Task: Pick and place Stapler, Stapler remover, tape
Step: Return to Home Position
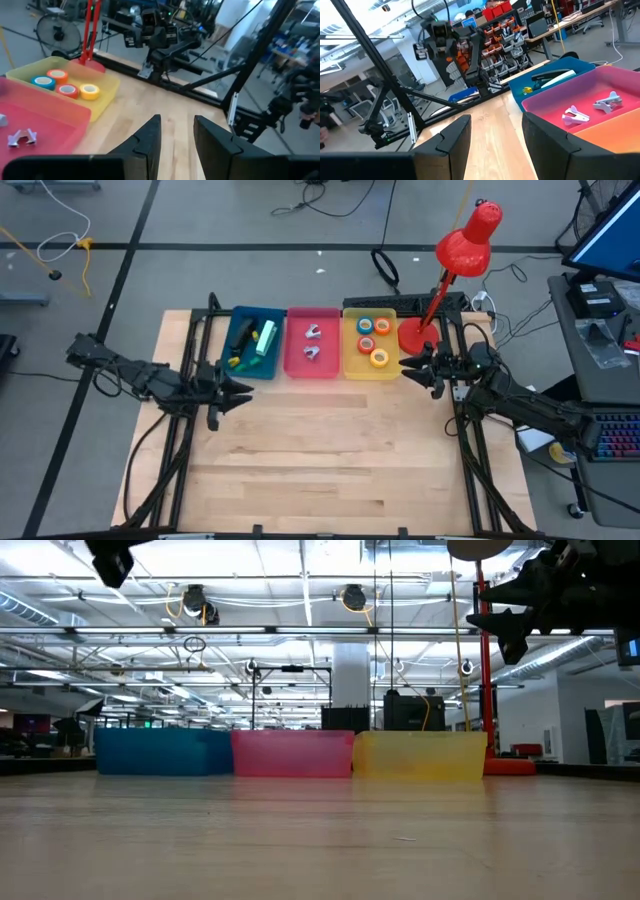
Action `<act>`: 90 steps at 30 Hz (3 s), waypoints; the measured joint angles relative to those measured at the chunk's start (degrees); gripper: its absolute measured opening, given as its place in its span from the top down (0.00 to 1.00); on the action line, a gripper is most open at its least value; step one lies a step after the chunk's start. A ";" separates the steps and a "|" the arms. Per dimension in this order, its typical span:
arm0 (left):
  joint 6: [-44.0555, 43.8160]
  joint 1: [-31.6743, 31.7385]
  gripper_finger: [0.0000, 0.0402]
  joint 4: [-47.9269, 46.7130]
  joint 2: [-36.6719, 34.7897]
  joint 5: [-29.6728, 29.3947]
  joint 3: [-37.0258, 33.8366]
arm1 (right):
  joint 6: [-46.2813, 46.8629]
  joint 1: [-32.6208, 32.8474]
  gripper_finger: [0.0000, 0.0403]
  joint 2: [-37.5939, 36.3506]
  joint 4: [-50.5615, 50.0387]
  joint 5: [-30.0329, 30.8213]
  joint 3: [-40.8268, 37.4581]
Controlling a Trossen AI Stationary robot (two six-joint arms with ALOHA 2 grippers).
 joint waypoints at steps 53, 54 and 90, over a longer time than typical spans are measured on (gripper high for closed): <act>3.43 29.13 0.71 -4.02 -33.18 17.89 -27.55 | 2.04 -0.02 0.57 -17.26 -11.91 10.18 -6.78; 4.10 29.94 0.71 -4.05 -33.18 19.35 -27.55 | 1.89 -0.02 0.57 -17.26 -11.88 10.16 -6.78; 4.80 34.41 0.71 -2.22 -33.12 20.59 -28.80 | -5.04 -0.02 0.57 -17.22 -19.24 13.80 -6.75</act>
